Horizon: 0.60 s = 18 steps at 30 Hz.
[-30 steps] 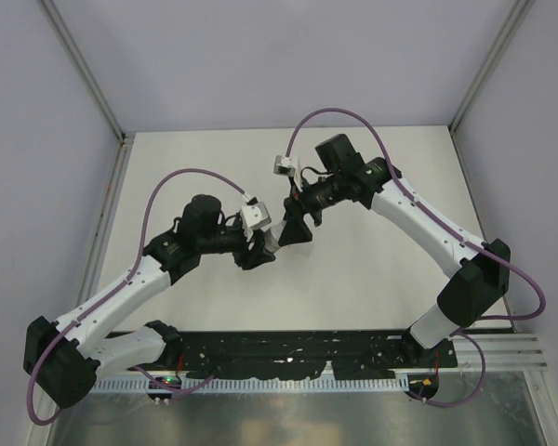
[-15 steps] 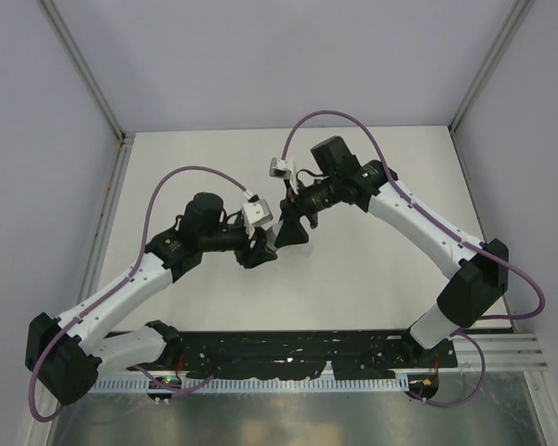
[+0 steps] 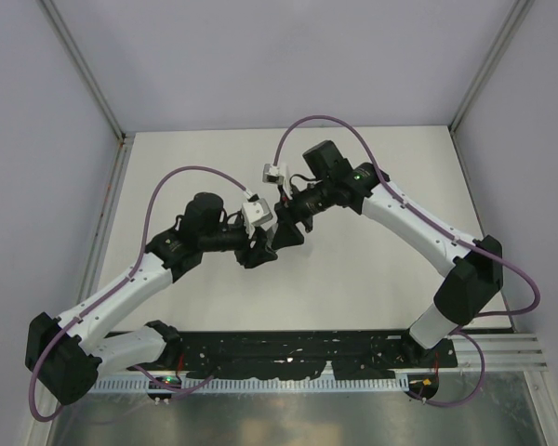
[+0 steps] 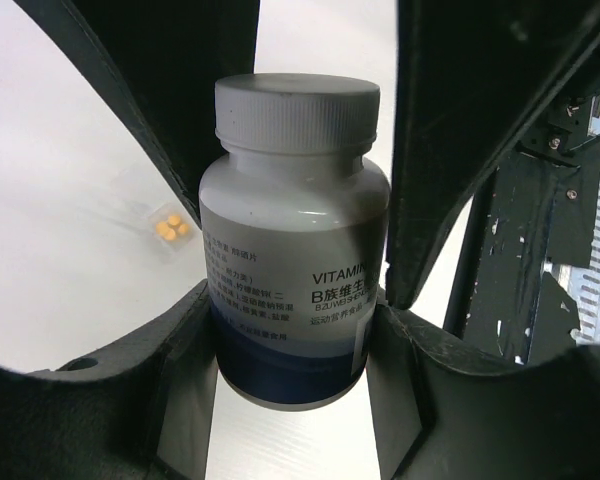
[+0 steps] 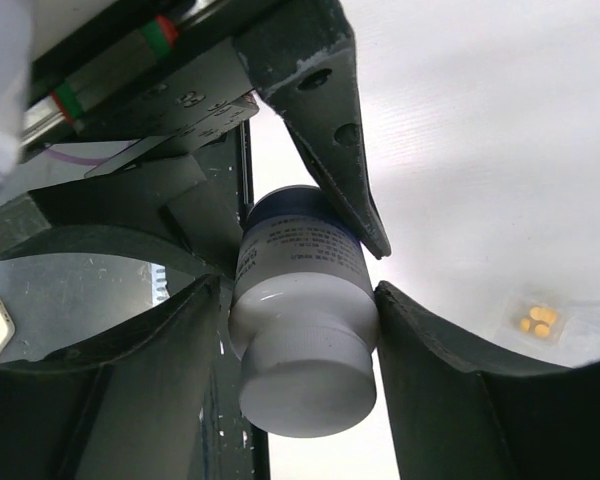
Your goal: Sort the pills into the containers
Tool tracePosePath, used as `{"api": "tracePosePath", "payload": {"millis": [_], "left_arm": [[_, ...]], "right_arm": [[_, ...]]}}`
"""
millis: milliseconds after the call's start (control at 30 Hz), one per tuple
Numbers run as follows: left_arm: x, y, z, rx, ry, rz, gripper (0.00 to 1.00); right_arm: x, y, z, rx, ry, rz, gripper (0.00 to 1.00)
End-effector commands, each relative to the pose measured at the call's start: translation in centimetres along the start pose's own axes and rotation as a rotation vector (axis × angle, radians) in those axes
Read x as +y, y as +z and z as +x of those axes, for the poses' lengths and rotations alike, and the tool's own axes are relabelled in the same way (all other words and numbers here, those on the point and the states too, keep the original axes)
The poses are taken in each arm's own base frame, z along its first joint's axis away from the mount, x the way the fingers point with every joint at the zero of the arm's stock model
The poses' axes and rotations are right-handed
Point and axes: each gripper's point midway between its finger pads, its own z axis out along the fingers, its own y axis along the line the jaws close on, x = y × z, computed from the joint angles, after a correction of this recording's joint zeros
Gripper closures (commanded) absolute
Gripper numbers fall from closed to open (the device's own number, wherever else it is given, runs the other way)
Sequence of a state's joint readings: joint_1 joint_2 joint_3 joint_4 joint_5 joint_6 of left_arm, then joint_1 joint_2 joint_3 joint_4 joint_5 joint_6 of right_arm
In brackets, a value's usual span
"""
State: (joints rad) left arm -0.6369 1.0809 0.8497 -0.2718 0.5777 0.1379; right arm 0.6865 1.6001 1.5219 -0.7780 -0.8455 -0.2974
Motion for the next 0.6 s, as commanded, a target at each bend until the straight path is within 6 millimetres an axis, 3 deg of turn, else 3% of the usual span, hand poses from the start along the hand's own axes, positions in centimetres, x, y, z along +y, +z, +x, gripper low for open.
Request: {"api": "tracePosePath", "payload": {"millis": [0, 167, 300, 400, 500, 567], "left_arm": [[-0.1, -0.2, -3.2, -0.089, 0.056, 0.009, 1.00], [-0.1, -0.2, -3.0, -0.089, 0.063, 0.008, 1.00], [-0.2, -0.2, -2.6, -0.084, 0.069, 0.013, 0.97], [-0.4, -0.2, -2.6, -0.087, 0.071, 0.021, 0.70], [-0.4, -0.2, -2.6, -0.086, 0.072, 0.018, 0.29], [-0.2, -0.3, -2.6, -0.086, 0.069, 0.010, 0.15]], "right_arm": [[-0.3, 0.2, -0.6, -0.012, -0.032, 0.010, 0.36], [-0.2, 0.0, -0.6, -0.013, -0.036, 0.009, 0.65], [-0.1, -0.1, -0.5, -0.009, -0.045, 0.014, 0.78], [0.1, -0.4, -0.5, -0.008, -0.055, 0.017, 0.85], [0.2, -0.6, -0.3, -0.003, -0.066, 0.023, 0.93], [0.0, -0.8, -0.2, -0.002, -0.070, 0.036, 0.94]]}}
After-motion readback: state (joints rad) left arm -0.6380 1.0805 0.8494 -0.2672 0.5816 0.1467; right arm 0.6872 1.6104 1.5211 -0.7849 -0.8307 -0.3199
